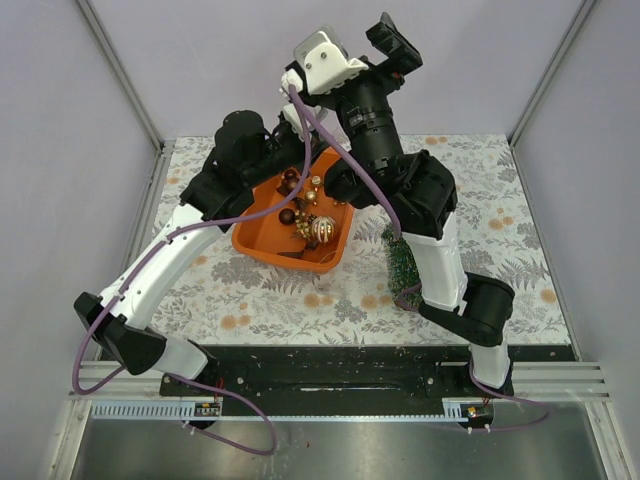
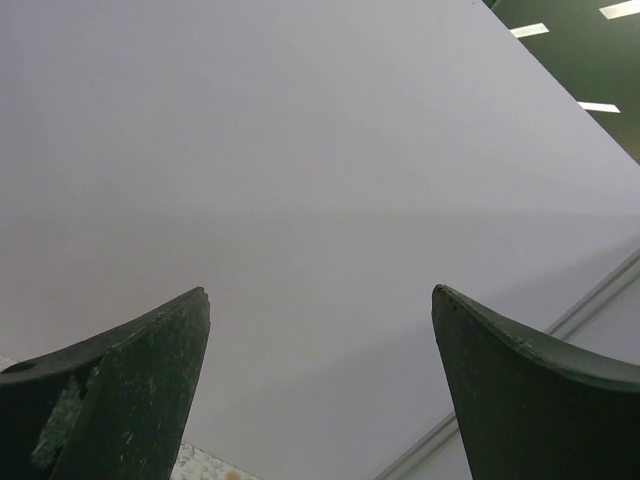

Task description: Decorate the small christmas tree

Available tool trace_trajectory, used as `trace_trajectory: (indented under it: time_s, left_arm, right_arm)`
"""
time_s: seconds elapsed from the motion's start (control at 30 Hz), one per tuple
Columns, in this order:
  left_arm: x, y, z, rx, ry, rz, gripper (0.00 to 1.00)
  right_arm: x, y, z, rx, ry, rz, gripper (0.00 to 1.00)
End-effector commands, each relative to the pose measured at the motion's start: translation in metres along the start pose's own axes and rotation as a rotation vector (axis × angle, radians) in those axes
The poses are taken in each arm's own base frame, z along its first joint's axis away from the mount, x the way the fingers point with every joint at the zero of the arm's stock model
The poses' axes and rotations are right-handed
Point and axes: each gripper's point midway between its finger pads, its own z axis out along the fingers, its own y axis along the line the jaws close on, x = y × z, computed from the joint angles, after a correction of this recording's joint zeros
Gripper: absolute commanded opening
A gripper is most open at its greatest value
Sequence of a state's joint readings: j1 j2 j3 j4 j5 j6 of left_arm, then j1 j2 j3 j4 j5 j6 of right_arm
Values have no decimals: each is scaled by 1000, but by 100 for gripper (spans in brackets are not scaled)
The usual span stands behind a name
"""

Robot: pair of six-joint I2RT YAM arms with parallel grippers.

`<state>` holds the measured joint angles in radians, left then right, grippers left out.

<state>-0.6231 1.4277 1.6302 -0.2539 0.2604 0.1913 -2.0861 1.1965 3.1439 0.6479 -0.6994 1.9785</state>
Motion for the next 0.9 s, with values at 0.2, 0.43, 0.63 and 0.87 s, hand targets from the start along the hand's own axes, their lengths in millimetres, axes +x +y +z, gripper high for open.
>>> trace_trajectory:
  time_s: [0.2,0.43,0.63,0.87]
  left_arm:
    - [-6,-10,3,56,-57,37,0]
    - [4,-11,10,71,-14,31,0]
    - [1,-9,7,55,-21,31,0]
    - [-9,-14,3,59,-47,36,0]
  right_arm:
    - [87,-141,17,80,-18,500,99]
    - [89,-145,-77,76,232,522,99]
    - [112,-225,-121,425,320,511,99]
    - [100,-238,-151,468,320,590,99]
